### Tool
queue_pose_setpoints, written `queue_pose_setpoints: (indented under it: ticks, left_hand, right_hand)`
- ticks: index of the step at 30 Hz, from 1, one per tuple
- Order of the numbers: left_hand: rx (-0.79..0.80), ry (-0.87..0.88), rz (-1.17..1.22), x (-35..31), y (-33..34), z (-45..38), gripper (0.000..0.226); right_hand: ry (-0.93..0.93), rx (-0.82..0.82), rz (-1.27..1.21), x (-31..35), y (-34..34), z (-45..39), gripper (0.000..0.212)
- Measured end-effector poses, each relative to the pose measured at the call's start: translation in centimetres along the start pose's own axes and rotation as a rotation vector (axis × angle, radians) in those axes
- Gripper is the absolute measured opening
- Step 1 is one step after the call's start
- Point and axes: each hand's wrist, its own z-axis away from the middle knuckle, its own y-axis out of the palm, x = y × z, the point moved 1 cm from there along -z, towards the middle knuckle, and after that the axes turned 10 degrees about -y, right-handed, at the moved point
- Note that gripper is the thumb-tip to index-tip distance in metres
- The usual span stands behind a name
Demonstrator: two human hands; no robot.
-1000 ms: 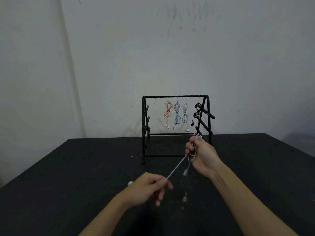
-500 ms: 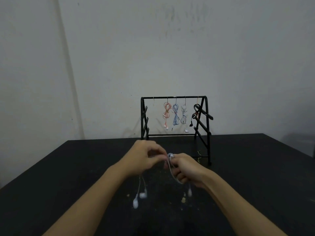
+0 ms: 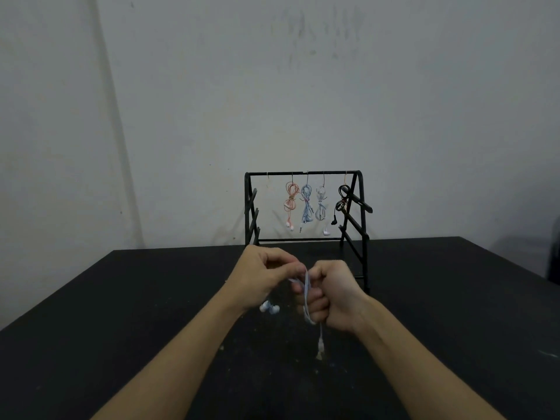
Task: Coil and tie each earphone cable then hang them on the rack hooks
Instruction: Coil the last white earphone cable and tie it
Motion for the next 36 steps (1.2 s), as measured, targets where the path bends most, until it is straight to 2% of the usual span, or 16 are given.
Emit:
queue_pose_setpoints:
  ticks: [2, 3, 6, 11, 13, 16, 20, 25, 30, 33, 36]
  left_hand:
    - [-0.056, -0.017, 0.095, 0.0, 0.0, -0.1, 0.006]
    - [-0.080, -0.028, 0.128, 0.0, -0.1, -0.1, 0.007]
    - [-0.153, -0.043, 0.197, 0.1, -0.2, -0.1, 0.009]
    - [-0.198, -0.075, 0.337, 0.2, 0.1, 0.0, 0.015]
    - [-0.236, -0.098, 0.393, 0.1, 0.5, -0.1, 0.013]
    - [-0.298, -0.105, 0.443, 0.1, 1.2, -0.5, 0.009]
    - [-0.330, -0.112, 0.338, 0.2, 1.5, -0.9, 0.008]
    - [-0.326, -0.134, 0.392, -0.4, 2.1, -0.9, 0.004]
    - [-0.337, -0.168, 0.432, -0.1, 2.5, -0.8, 0.004]
    - [-0.275, -0.133, 0.453, -0.2, 2.6, -0.4, 0.015]
    - [-0.181, -0.144, 0.572, 0.3, 2.6, 0.1, 0.031]
  right_hand:
    - [-0.076, -0.007, -0.003, 0.2, -0.1, -0.1, 0.049]
    - [-0.134, -0.007, 0.067, 0.3, -0.1, -0.1, 0.050]
    - [-0.332, -0.007, 0.291, 0.4, 0.5, 0.0, 0.036]
    - [-0.444, 0.025, 0.486, 0.3, 1.2, 0.0, 0.027]
    - [-0.502, -0.033, 0.584, -0.1, 1.8, -0.3, 0.021]
    - [-0.554, -0.144, 0.599, -0.6, 2.2, -0.9, 0.027]
    - [-0.565, -0.240, 0.630, -1.0, 2.5, -1.7, 0.026]
    - [-0.626, -0.318, 0.523, -1.2, 2.8, -2.1, 0.022]
    - [-0.570, -0.326, 0.450, -1.4, 2.6, -1.9, 0.024]
    - [-0.470, -0.192, 0.134, -1.0, 2.4, -1.4, 0.023]
    - [-0.428, -0.151, -0.112, -0.1, 1.7, -1.2, 0.020]
